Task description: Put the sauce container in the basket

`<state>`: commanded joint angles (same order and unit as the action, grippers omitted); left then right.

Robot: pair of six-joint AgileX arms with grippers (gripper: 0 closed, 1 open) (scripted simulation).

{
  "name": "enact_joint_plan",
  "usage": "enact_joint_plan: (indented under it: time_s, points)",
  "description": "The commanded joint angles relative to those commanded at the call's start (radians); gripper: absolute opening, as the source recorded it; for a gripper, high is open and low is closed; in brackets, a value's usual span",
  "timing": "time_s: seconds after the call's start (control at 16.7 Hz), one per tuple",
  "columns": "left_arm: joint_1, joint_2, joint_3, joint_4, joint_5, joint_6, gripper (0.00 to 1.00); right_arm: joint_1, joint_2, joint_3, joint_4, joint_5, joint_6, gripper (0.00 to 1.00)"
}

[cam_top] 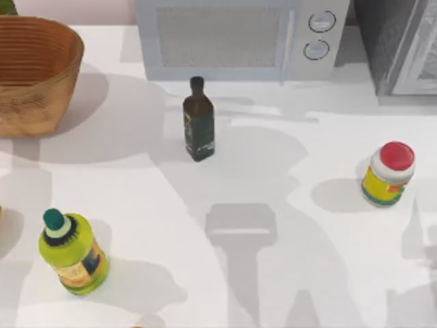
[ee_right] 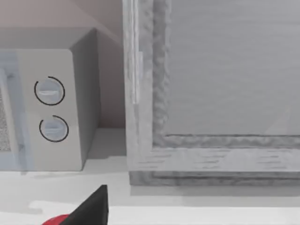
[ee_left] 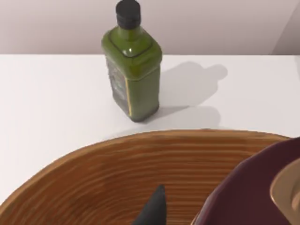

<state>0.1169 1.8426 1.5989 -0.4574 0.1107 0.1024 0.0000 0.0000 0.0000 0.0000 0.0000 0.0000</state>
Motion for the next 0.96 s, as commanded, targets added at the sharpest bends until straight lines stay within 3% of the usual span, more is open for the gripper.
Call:
enact_joint_plan:
  time_s: [0.6,0.96]
  points:
    - [0.0,0.0,0.0,0.0,0.0,0.0,0.98,0.0,0.0,0.0,0.0,0.0,0.0,1.0]
    - [0.0,0.0,0.0,0.0,0.0,0.0,1.0,0.0,0.0,0.0,0.0,0.0,0.0,1.0]
